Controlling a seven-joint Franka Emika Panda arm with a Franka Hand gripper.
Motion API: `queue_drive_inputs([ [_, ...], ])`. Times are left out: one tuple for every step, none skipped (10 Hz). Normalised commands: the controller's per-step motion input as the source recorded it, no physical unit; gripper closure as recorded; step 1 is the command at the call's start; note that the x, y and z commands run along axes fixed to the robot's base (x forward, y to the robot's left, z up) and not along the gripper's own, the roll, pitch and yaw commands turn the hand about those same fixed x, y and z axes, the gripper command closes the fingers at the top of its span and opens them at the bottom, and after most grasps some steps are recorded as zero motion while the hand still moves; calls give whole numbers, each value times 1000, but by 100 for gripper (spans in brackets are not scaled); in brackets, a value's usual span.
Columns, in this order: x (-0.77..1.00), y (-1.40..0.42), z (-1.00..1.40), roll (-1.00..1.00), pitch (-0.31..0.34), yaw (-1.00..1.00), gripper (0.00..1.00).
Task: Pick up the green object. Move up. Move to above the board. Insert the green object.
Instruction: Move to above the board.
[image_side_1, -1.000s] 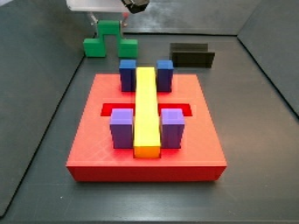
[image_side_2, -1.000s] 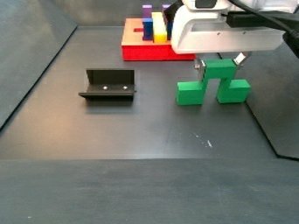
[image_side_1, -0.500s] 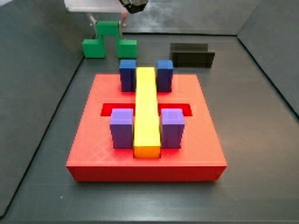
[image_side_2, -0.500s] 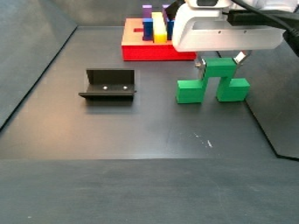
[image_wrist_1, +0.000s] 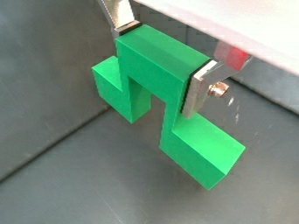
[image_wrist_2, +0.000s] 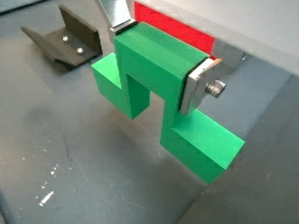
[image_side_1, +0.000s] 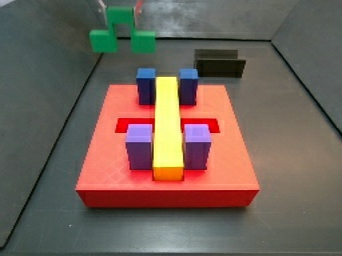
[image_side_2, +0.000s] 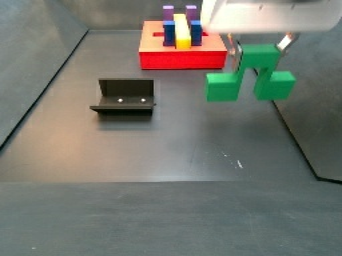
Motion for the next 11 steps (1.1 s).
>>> queue_drive_inputs([
  [0, 0, 1400, 0, 0, 0, 100],
  [-11, 1, 1400, -27, 14, 1, 100],
  [-47, 1, 1400, -21, 42, 1, 100],
  [-44, 4, 1400, 13, 7, 4, 100],
  [39, 13, 1400, -10, 51, 3, 100],
  [36, 6, 906, -1, 91, 0, 100],
  [31, -4, 620, 9, 90, 0, 100],
  [44, 5, 207, 5, 55, 3, 100],
  [25, 2, 169, -2, 56, 1, 100],
  [571, -1400, 198, 105, 206, -225, 100],
  [570, -1400, 182, 123, 209, -187, 100],
])
